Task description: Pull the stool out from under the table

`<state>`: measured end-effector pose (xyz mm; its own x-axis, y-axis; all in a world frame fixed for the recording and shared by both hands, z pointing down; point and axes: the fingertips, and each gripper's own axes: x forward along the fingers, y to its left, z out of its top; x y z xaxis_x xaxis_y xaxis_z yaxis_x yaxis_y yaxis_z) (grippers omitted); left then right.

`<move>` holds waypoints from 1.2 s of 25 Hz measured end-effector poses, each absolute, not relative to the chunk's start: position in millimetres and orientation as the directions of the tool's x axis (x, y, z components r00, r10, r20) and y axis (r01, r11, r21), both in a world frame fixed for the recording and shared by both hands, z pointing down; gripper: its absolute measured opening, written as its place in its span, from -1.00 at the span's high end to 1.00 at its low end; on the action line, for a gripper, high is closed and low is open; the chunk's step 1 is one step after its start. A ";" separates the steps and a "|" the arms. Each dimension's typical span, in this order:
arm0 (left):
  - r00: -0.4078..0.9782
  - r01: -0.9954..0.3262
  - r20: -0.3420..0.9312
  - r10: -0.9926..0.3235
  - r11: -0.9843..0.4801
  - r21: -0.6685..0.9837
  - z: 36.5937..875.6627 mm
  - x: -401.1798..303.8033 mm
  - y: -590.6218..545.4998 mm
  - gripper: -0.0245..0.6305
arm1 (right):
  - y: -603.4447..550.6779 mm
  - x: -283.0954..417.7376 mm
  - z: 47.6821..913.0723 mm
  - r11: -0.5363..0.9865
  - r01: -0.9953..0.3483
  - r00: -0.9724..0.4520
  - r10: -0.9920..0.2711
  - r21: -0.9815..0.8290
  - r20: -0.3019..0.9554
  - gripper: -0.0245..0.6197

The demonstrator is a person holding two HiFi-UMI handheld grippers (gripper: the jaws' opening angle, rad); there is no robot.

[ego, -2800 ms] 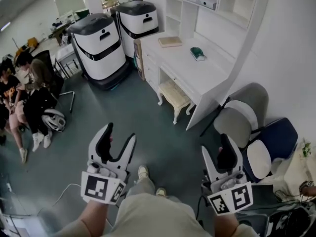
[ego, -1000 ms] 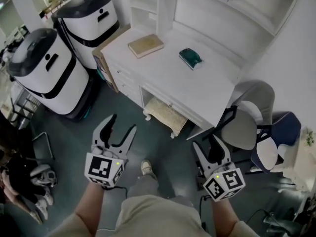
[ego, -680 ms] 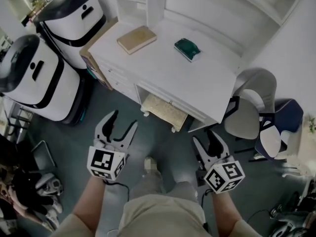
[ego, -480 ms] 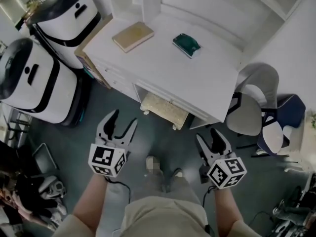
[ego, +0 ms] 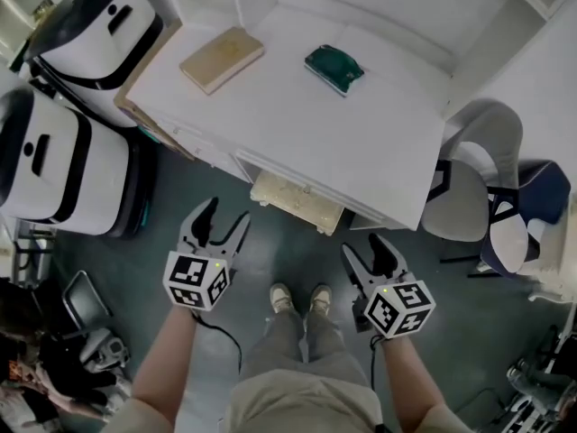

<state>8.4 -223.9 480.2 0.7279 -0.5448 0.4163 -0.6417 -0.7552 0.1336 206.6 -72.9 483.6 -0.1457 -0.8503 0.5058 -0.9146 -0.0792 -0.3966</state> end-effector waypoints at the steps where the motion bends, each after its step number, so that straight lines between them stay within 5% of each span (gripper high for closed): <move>1: 0.729 -0.638 0.421 -0.540 -0.758 0.134 489.6 12.8 -228.5 0.08 | -76.9 208.4 493.7 -0.085 -0.911 -0.148 -0.848 -0.405 0.510 0.03; 18: 0.759 -0.531 0.468 -0.453 -0.846 0.041 699.6 56.8 -293.8 0.03 | -100.0 227.0 715.6 -0.190 -0.857 -0.148 -0.800 -0.479 0.581 -0.02; 30: 0.781 -0.532 0.485 -0.392 -0.825 0.191 831.4 72.0 -314.7 -0.12 | -133.4 249.3 826.1 -0.209 -0.875 -0.102 -0.802 -0.436 0.588 -0.04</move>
<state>72.0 -314.7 831.4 0.7815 -0.3922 0.4852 -0.5322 -0.8249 0.1905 249.3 -133.4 826.1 -0.1018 -0.8023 0.5882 -0.8751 -0.2089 -0.4364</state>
